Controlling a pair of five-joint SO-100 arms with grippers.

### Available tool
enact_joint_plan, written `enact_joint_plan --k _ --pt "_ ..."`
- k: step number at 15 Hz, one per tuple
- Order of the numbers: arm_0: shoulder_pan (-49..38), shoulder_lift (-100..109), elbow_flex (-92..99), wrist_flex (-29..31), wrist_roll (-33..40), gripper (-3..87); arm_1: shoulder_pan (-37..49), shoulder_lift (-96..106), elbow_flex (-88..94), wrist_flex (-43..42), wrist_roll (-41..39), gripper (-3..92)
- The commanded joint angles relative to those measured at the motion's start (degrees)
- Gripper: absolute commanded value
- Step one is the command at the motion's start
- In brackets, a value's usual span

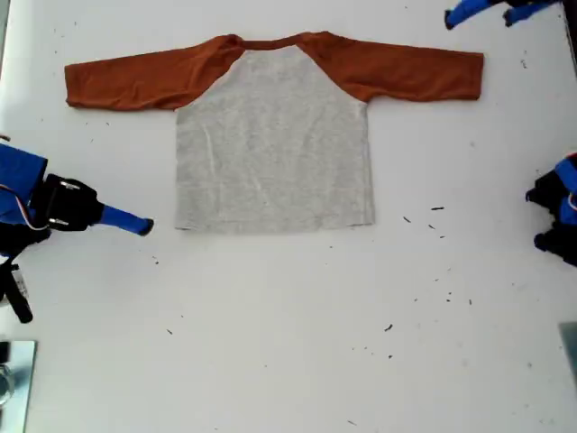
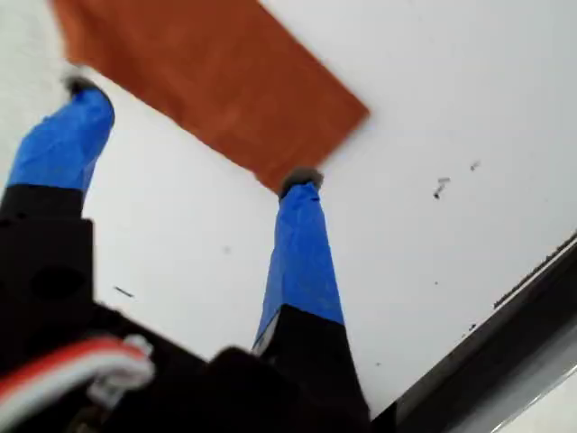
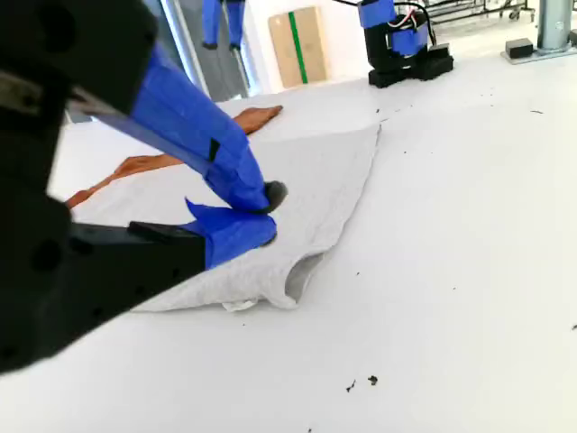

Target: Fold t shirt

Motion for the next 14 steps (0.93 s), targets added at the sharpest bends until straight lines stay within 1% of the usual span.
enact_joint_plan --k 1,4,5,6,7,8,12,14 --pt "0.2 0.4 0.5 0.2 -0.4 -0.3 6.0 -2.3 10.9 -14.5 -4.9 36.8" --pt "-0.2 0.4 0.5 0.2 -0.4 -0.3 7.7 -10.2 21.1 -29.7 -6.9 32.6" --pt "-0.4 0.4 0.5 0.2 -0.4 -0.3 6.7 -12.3 22.9 -33.1 -6.6 28.8" --pt "-0.5 0.4 0.5 0.2 -0.4 -0.3 5.1 -13.5 23.3 -34.5 -6.6 23.3" --pt "-0.6 0.4 0.5 0.2 -0.4 -0.3 3.8 -13.5 23.5 -34.6 -6.3 6.5" --pt "-0.7 0.4 0.5 0.2 -0.4 -0.3 2.7 -11.9 23.7 -34.1 -6.1 3.6" --pt "-0.7 0.4 0.5 0.2 -0.6 -0.3 0.0 1.8 21.8 -26.4 -5.4 3.4" --pt "-1.0 0.4 0.5 0.2 -0.5 -0.3 -3.3 9.5 18.9 -22.1 -3.3 3.4"
